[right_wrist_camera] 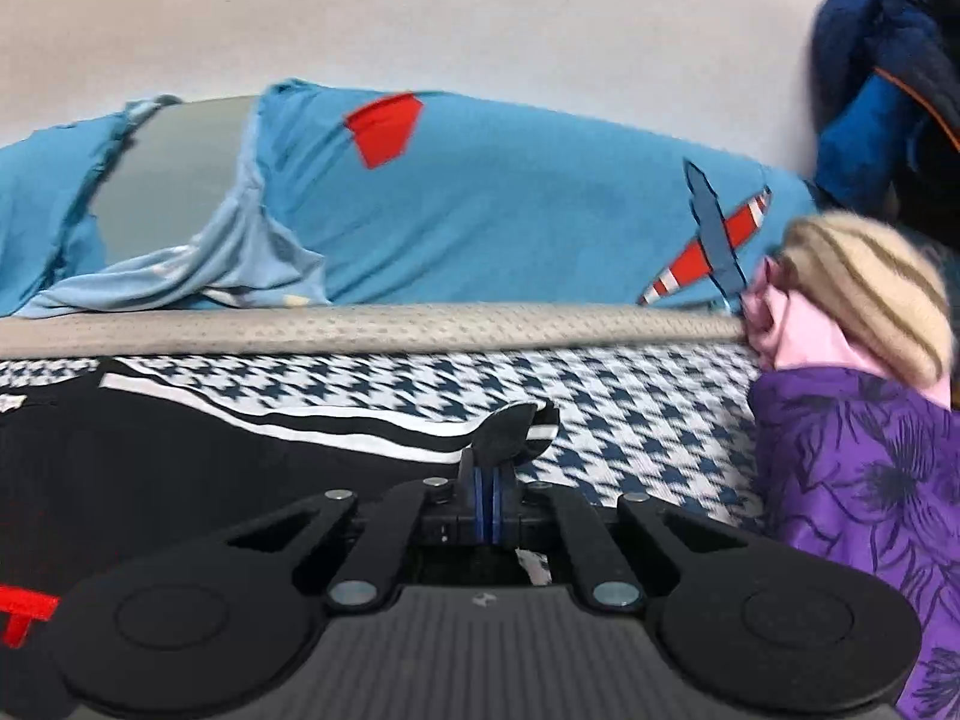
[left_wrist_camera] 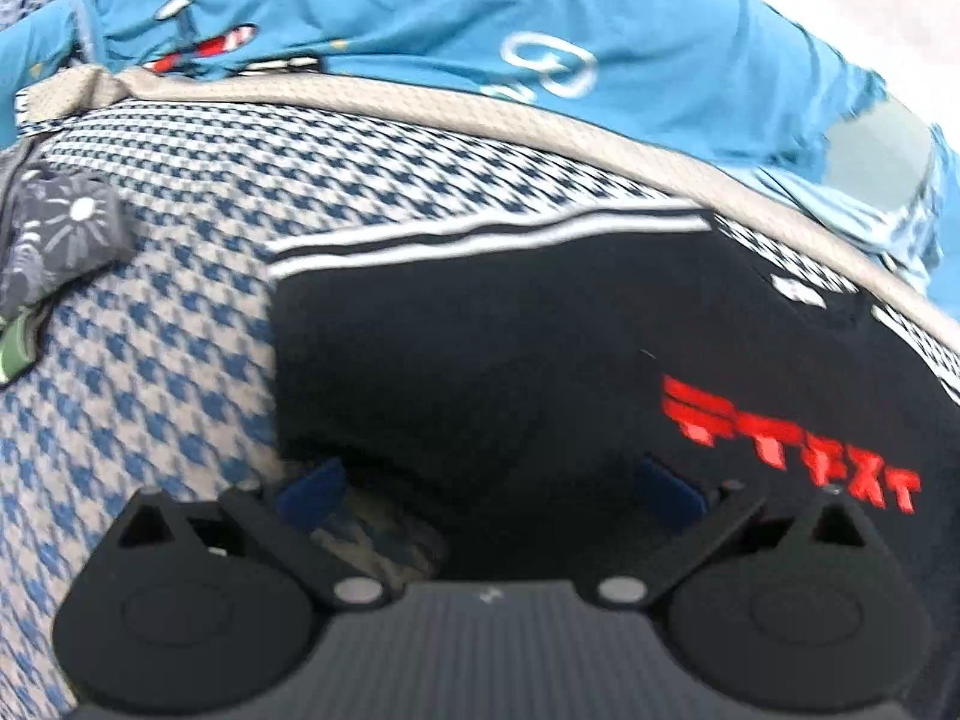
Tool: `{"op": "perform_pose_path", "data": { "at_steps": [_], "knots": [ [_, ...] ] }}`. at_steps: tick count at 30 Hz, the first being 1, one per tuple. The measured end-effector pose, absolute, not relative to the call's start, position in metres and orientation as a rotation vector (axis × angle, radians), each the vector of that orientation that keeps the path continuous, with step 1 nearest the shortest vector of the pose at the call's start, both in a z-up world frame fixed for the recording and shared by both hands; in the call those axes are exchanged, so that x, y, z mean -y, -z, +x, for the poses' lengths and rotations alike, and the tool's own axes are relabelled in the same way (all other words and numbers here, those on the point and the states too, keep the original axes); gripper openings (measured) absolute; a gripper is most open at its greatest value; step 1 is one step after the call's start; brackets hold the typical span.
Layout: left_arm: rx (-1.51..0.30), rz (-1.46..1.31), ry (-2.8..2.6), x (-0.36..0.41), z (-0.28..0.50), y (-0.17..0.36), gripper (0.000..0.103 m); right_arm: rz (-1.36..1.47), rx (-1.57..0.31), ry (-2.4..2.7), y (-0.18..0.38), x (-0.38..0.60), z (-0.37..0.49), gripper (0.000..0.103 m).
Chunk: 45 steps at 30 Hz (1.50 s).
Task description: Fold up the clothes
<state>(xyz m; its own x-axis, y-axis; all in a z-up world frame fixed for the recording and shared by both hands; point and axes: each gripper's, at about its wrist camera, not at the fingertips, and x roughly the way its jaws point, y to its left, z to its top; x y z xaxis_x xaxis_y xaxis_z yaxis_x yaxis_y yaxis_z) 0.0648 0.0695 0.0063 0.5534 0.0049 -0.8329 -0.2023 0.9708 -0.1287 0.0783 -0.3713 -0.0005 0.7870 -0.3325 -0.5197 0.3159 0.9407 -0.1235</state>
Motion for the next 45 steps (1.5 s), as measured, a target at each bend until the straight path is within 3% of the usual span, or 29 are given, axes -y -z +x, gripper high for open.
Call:
{"op": "perform_pose_path", "data": {
  "at_steps": [4, 12, 20, 37, 40, 42, 45],
  "knots": [
    [-0.978, -0.225, -0.181, -0.092, 0.068, -0.005, 0.103, -0.073, -0.592, 0.357, 0.005, 0.366, 0.078, 0.005],
    [-0.982, -0.289, -0.254, -0.133, 0.072, -0.001, 0.103, -0.075, -0.523, 0.373, -0.025, 0.352, 0.062, 0.028],
    [-0.996, -0.46, -0.251, -0.166, 0.076, 0.01, 0.103, 0.033, -0.518, 0.261, -0.052, 0.322, 0.035, 0.034],
    [-0.927, -0.319, -0.189, -0.158, 0.101, 0.021, 0.102, 0.218, -0.571, 0.147, -0.055, 0.298, 0.006, 0.038],
    [-0.905, -0.288, -0.171, -0.151, 0.102, 0.02, 0.092, 0.232, -0.58, 0.144, -0.053, 0.3, 0.007, 0.038],
    [-0.893, -0.279, -0.16, -0.148, 0.102, 0.02, 0.072, 0.228, -0.579, 0.141, -0.053, 0.3, 0.007, 0.038],
    [-0.877, -0.275, -0.143, -0.146, 0.102, 0.019, 0.065, 0.224, -0.58, 0.138, -0.053, 0.298, 0.007, 0.038]
  ]
}}
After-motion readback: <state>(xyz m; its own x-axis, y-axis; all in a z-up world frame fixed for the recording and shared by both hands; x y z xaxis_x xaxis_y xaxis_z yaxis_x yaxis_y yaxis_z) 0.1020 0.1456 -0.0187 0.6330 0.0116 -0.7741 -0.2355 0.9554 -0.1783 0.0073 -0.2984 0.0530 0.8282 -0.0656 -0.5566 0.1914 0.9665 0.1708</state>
